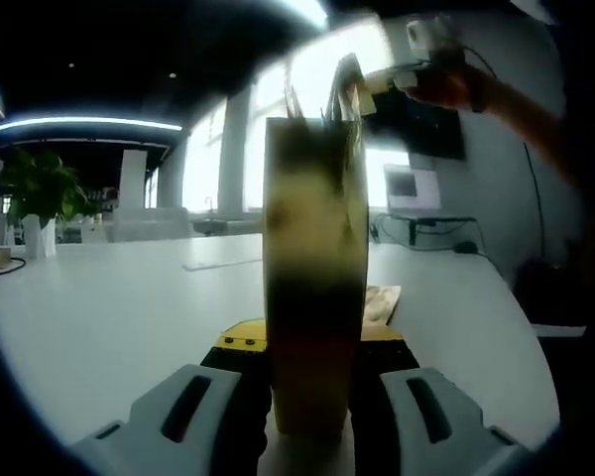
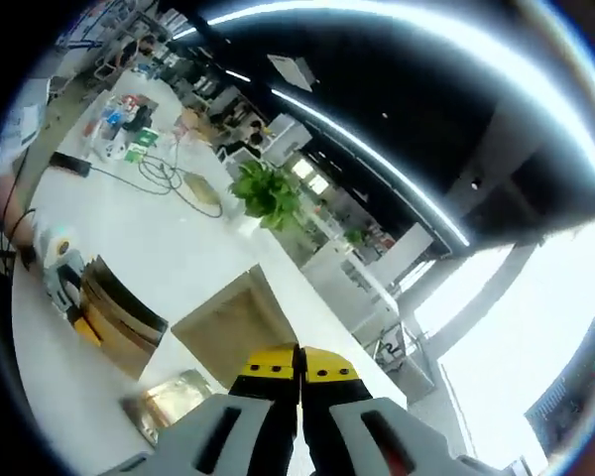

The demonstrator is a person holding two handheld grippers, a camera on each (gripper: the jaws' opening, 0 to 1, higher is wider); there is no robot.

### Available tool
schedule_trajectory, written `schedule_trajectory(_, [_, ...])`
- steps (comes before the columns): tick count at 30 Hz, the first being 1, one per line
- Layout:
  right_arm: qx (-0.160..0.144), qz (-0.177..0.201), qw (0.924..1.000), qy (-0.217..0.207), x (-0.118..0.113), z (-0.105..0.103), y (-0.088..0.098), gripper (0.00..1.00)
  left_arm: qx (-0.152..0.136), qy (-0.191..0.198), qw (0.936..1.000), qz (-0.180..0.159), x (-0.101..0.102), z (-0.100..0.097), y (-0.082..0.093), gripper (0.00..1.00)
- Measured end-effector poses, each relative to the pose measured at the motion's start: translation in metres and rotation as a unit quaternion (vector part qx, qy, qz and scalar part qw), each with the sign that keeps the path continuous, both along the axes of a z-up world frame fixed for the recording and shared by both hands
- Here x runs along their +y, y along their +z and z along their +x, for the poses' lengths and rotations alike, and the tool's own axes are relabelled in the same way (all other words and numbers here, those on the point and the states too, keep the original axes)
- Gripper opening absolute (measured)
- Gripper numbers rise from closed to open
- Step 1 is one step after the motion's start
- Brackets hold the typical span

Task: Extract single mask from mask box in order stack masks on table

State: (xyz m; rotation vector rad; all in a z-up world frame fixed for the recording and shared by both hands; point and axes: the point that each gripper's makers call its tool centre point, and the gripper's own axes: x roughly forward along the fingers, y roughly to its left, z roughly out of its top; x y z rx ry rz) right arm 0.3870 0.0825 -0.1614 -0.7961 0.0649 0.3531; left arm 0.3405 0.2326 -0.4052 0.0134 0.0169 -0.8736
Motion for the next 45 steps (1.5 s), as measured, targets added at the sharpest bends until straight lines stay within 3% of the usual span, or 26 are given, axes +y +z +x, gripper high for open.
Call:
schedule_trajectory(8, [-0.018, 0.045, 0.9971, -0.058, -0.012, -0.002, -0.010, 0.00, -0.003, 0.003, 1.0000, 0.001, 0.001, 0.001, 0.001, 0.20])
schedule_trajectory(11, [-0.007, 0.065, 0.9957, -0.065, -0.020, 0.001, -0.017, 0.00, -0.003, 0.003, 1.0000, 0.001, 0.001, 0.001, 0.001, 0.20])
schedule_trajectory(16, [0.008, 0.049, 0.9976, -0.049, -0.023, 0.018, -0.021, 0.00, 0.000, 0.001, 1.0000, 0.002, 0.002, 0.000, 0.000, 0.20])
schedule_trajectory(18, [0.026, 0.086, 0.9947, -0.050, -0.016, 0.021, -0.025, 0.00, -0.007, 0.006, 0.9998, 0.017, 0.001, 0.001, -0.003, 0.20])
schedule_trajectory(21, [-0.002, 0.034, 0.9981, -0.051, -0.016, 0.020, -0.031, 0.00, -0.010, 0.007, 0.9997, 0.021, 0.001, 0.002, -0.003, 0.20])
schedule_trajectory(24, [-0.006, 0.057, 0.9977, -0.038, -0.015, 0.022, -0.048, 0.00, -0.011, 0.004, 0.9997, 0.020, 0.002, 0.002, -0.003, 0.20])
schedule_trajectory(27, [-0.009, 0.052, 0.9980, -0.034, -0.013, 0.030, -0.056, 0.00, -0.008, 0.004, 0.9998, 0.016, 0.003, 0.002, -0.002, 0.20])
schedule_trajectory(39, [0.013, 0.008, 0.9995, -0.027, -0.003, 0.060, -0.090, 0.00, -0.010, 0.010, 0.9998, 0.015, 0.005, 0.001, -0.003, 0.20])
schedule_trajectory(45, [0.032, 0.015, 0.9992, -0.018, -0.002, 0.075, -0.105, 0.00, -0.001, -0.002, 1.0000, 0.009, 0.002, 0.000, -0.003, 0.20])
